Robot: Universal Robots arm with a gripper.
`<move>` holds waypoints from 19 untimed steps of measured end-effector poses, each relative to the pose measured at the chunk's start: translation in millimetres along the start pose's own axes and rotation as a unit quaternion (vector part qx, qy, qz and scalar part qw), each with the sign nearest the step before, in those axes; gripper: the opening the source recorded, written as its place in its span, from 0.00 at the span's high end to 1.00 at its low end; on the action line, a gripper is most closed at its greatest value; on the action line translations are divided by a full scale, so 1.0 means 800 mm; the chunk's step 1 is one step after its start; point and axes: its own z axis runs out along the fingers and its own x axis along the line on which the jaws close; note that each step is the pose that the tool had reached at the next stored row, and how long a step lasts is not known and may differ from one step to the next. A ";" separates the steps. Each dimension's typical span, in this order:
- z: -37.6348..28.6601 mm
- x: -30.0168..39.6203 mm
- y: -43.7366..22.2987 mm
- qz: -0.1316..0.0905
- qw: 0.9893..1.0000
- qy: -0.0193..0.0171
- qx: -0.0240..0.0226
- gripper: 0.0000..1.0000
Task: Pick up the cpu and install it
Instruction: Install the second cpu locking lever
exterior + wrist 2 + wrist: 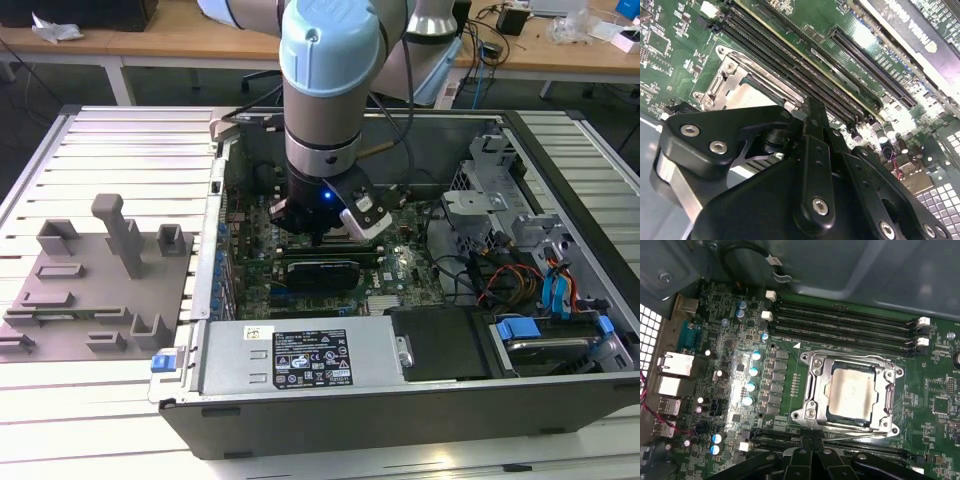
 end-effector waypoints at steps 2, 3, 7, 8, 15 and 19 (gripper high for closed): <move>0.0006 0.0008 -0.0032 0.000 1.000 -0.002 -0.014 0.89; 0.0008 0.0010 -0.0039 0.000 1.000 -0.003 -0.017 0.89; 0.0023 0.0019 -0.0067 0.001 0.999 -0.006 -0.036 0.89; 0.0028 0.0022 -0.0076 0.002 0.999 -0.006 -0.039 0.89; 0.0023 0.0036 -0.0153 0.007 0.999 -0.008 -0.042 0.89; 0.0021 0.0041 -0.0188 0.012 0.999 -0.010 -0.047 0.89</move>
